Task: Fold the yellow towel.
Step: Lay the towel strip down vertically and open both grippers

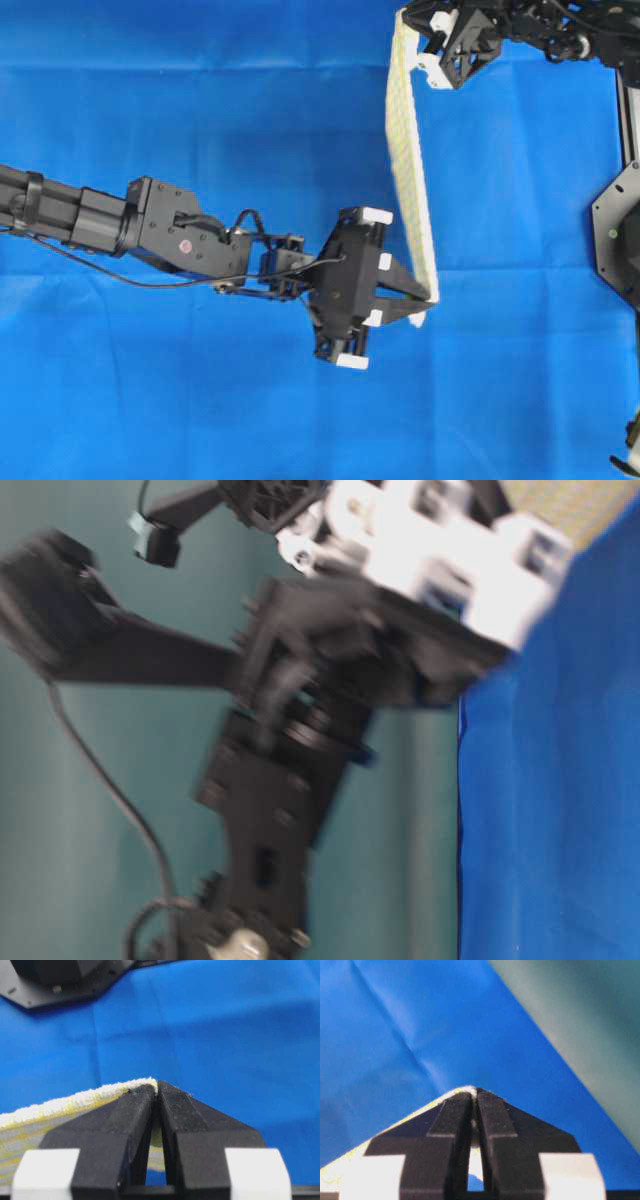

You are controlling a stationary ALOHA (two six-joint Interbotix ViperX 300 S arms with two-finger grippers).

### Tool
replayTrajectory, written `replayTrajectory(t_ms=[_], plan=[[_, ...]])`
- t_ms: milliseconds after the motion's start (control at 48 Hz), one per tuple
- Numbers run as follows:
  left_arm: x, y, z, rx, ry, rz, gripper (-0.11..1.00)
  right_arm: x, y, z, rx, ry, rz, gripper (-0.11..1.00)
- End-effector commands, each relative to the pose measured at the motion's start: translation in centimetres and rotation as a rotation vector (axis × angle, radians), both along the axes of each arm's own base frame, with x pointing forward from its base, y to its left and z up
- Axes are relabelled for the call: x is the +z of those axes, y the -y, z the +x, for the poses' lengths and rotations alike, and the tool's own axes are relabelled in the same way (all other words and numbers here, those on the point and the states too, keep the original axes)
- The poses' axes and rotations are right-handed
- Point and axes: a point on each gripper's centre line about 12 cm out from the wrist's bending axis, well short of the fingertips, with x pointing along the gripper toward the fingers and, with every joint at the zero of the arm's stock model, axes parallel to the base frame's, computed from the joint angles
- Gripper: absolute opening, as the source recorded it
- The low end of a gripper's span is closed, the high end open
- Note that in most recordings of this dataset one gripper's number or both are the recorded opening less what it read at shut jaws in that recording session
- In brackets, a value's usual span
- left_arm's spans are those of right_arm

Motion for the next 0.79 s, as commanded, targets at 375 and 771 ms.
replayTrajectory(t_ms=[375, 771], plan=[[-1.4, 1.4, -5.6, -0.003, -0.031, -0.113, 0.02, -1.2, 1.9, 6.8, 0.050, 0.008, 0.004, 0.02], [-2.1, 2.4, -9.0, -0.017, -0.091, -0.157, 0.02, -2.9, 0.6, 11.5, 0.125, 0.003, 0.014, 0.02]])
